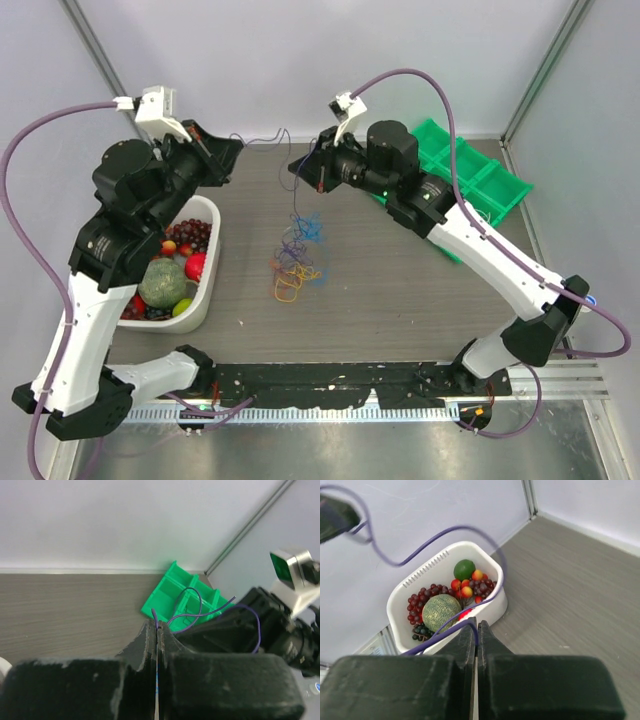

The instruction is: Untangle the cables

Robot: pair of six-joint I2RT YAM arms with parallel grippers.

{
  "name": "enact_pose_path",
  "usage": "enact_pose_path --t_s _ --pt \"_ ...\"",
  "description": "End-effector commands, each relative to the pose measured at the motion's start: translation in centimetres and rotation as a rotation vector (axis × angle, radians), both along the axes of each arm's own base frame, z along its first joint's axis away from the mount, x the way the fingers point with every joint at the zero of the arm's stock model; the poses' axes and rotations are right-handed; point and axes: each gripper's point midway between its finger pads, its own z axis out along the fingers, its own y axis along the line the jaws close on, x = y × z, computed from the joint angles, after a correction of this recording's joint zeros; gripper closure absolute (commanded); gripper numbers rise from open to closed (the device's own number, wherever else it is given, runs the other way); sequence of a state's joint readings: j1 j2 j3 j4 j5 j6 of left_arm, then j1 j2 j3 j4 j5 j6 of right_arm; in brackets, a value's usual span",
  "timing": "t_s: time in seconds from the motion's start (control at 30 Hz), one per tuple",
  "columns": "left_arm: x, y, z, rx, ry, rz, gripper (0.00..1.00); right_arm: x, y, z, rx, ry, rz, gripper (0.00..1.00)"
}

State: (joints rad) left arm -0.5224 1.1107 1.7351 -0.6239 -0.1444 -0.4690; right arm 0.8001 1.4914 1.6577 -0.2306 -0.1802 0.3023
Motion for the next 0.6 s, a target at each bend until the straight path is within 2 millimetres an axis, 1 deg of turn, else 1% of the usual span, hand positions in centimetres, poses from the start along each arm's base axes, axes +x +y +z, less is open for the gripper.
enact_pose_path --t_s 0.0,0.03,0.07,0.1,0.13,0.17,0.2,0.27,0.37,0.43,0.47,0.5,0.53,0.57 --pt "-0.3 -1.8 -1.9 0.005 0.018 -0.097 1.00 1.7 -1.8 -1.2 0.058 0.171 -0.014 0.99" --pt "-0.4 -2.0 -2.6 0.014 0.031 -0.107 1.00 1.7 -1.9 -1.8 0.058 0.200 -0.003 0.99" --pt "-0.3 -2.2 -3.6 0.022 0.048 -0.119 1.00 2.1 -2.5 -2.4 0.066 0.238 -0.013 0.99" --pt "-0.3 -2.6 -4.4 0.025 0.060 -0.136 1.00 1.9 -2.6 -2.8 0.069 0.257 0.007 0.99" --pt "-0.6 -3.5 -5.4 0.032 0.077 -0.187 1.00 2.2 -2.9 -3.2 0.079 0.283 0.009 0.99" --pt "-0.5 -4.4 -6.5 0.040 0.097 -0.230 1.00 1.8 -2.8 -3.2 0.083 0.295 0.044 0.99" --pt "-0.6 -5.1 -7.4 0.041 0.117 -0.267 1.00 1.9 -2.7 -3.6 0.091 0.321 0.060 0.99" --pt "-0.5 -7.0 -9.5 0.042 0.160 -0.361 1.00 0.9 -2.0 -3.8 0.097 0.353 0.142 0.99" --pt "0.1 -8.7 -12.6 0.053 0.233 -0.423 1.00 0.6 -1.5 -3.9 0.118 0.395 0.182 0.99" --pt "0.4 -9.4 -13.7 0.061 0.229 -0.458 0.97 0.6 -1.3 -3.9 0.147 0.429 0.202 0.99" --pt "0.4 -9.6 -14.6 0.079 0.226 -0.477 0.94 0.5 -1.0 -3.6 0.167 0.442 0.222 0.99" --pt "0.7 -9.7 -14.7 0.082 0.210 -0.472 0.93 0.4 -0.9 -3.8 0.174 0.454 0.230 0.99" --pt "0.9 -9.6 -15.1 0.088 0.206 -0.461 0.92 0.2 -0.6 -3.5 0.195 0.464 0.255 0.99" --pt "1.0 -9.5 -15.2 0.093 0.191 -0.460 0.90 0.2 -0.4 -3.8 0.203 0.485 0.263 0.99"
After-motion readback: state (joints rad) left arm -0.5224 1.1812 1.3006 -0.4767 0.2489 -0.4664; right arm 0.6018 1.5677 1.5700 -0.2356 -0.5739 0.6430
